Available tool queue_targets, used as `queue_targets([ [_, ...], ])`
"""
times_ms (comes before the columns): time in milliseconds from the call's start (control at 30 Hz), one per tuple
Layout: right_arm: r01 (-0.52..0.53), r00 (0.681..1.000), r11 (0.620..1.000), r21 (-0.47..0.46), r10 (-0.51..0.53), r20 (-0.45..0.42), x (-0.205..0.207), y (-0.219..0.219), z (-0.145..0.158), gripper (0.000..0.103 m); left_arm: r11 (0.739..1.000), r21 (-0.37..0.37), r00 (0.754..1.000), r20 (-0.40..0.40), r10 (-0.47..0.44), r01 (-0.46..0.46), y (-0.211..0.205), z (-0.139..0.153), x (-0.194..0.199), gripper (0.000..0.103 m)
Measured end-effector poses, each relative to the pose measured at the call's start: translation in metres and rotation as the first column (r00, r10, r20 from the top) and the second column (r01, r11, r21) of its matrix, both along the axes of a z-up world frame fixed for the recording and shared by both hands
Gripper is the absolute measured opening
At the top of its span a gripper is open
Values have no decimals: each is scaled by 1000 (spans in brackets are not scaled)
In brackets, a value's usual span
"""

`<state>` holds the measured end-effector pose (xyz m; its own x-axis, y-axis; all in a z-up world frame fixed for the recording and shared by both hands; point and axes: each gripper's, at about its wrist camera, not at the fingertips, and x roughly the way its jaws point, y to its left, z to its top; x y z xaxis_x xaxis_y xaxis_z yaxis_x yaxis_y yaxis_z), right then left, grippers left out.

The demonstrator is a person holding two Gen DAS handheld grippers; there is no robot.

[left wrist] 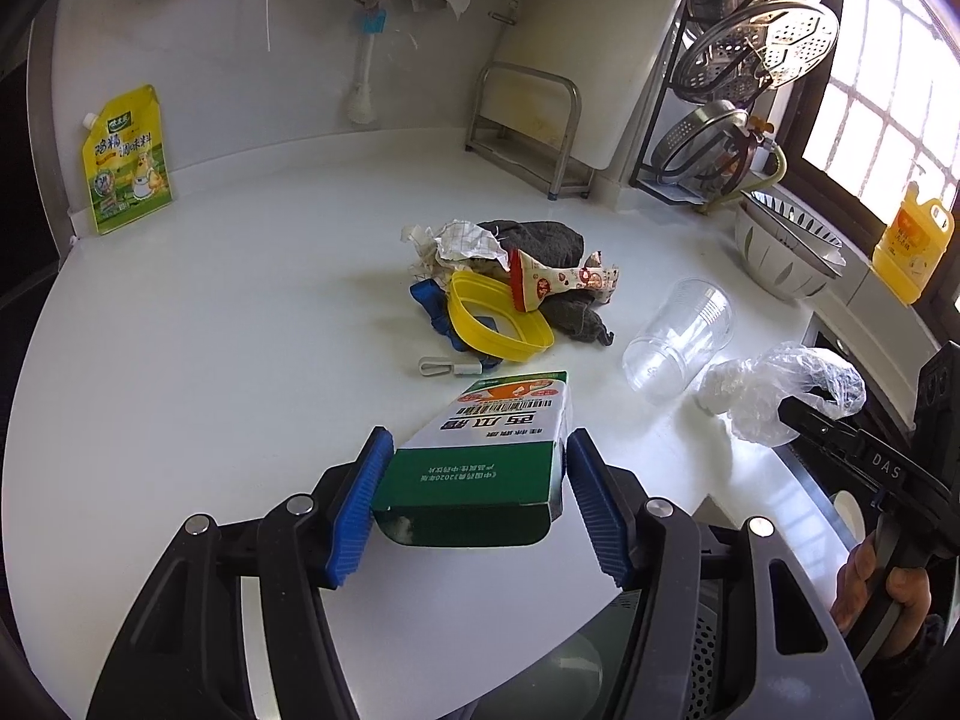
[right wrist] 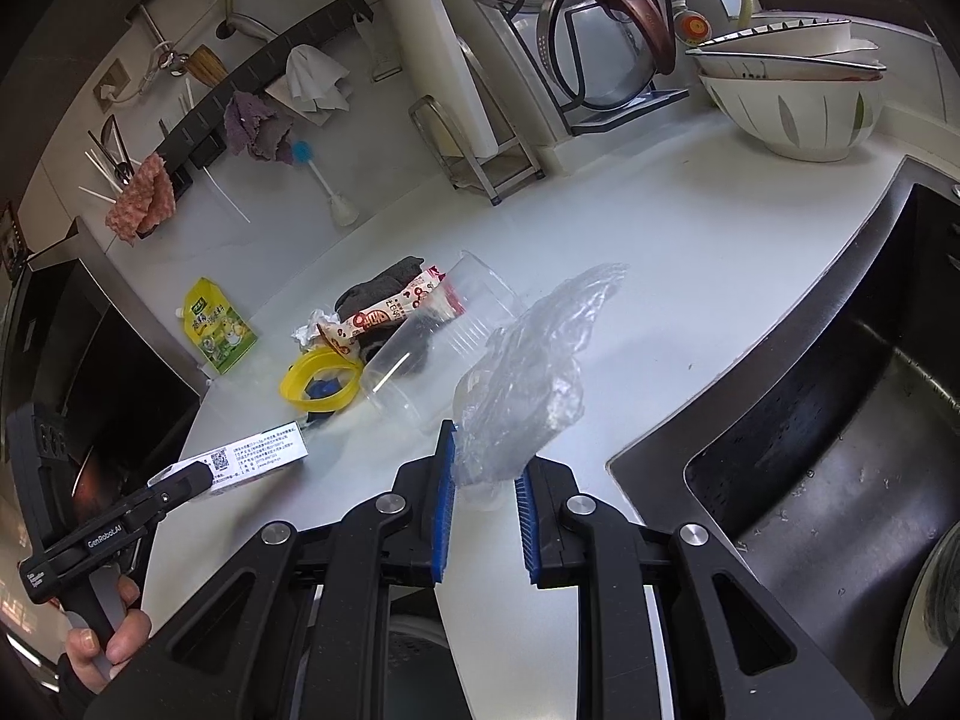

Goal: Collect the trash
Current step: 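Carry the carton and plastic bag with both tools over the grey bin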

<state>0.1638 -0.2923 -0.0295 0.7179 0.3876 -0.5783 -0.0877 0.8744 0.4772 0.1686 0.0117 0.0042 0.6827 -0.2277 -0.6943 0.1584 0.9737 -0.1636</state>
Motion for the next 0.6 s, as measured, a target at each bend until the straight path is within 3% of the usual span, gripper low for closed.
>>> queue_targets([
  [600,22,999,1000,11,-23,41,-40,1,18,11,999,-30,999,34,-11,12,5,16,-26,56],
])
